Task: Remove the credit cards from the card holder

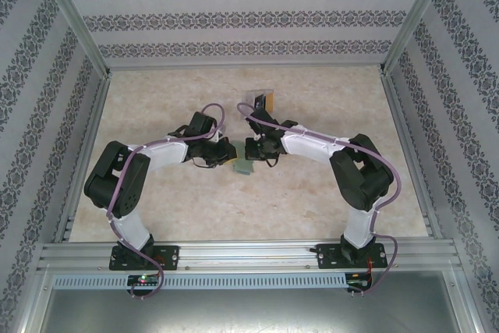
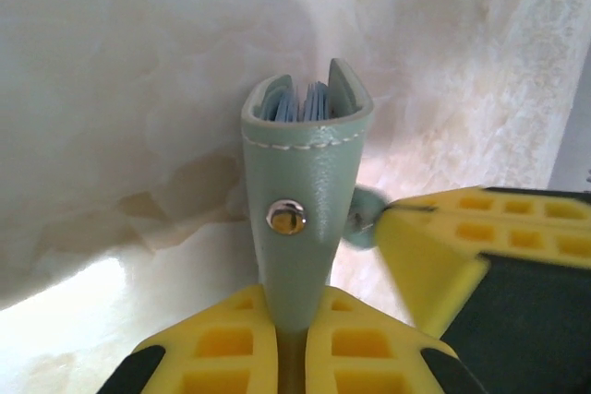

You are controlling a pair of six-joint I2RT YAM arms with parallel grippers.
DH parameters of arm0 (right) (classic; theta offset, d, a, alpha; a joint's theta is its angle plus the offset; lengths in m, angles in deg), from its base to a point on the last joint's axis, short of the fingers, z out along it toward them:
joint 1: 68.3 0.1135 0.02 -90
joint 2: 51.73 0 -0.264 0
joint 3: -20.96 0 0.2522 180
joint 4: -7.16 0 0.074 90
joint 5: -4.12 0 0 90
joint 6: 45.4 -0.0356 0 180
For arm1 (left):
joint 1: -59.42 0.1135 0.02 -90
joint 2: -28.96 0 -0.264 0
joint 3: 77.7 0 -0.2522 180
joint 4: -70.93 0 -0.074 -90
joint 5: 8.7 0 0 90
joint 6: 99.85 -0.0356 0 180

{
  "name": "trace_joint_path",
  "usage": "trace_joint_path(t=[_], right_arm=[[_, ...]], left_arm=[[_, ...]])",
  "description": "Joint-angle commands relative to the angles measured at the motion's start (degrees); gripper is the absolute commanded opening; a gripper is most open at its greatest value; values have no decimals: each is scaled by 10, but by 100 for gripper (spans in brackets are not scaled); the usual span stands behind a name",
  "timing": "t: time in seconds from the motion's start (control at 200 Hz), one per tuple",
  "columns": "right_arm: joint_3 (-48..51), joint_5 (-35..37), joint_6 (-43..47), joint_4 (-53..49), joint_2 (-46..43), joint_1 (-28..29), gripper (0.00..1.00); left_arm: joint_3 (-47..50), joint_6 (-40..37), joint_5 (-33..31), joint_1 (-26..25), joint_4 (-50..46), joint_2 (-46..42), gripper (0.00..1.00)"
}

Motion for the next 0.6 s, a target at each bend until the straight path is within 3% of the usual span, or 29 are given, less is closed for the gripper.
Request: trace_joint_path(t=[0.0, 0.18, 0.21, 0.305, 0.36, 0.6], right_arm=[[13, 104, -4, -63, -11, -13, 0], [9, 75, -1, -50, -7, -16, 0], [15, 62, 0, -37, -10, -16, 0], [17, 24, 2, -15, -16, -17, 22], [14, 1, 11, -8, -14, -16, 26], [0, -11, 6, -5, 2, -6, 30]], left_arm=[[-24, -36, -34, -2, -55, 2, 0], [-41, -49, -37, -2, -71, 8, 0], [-44, -51, -39, -2, -77, 8, 9], [-62, -64, -57, -2, -102, 3, 36], [-82, -80, -81, -2, -129, 2, 51], [-146, -101, -232, 0, -214, -12, 78]])
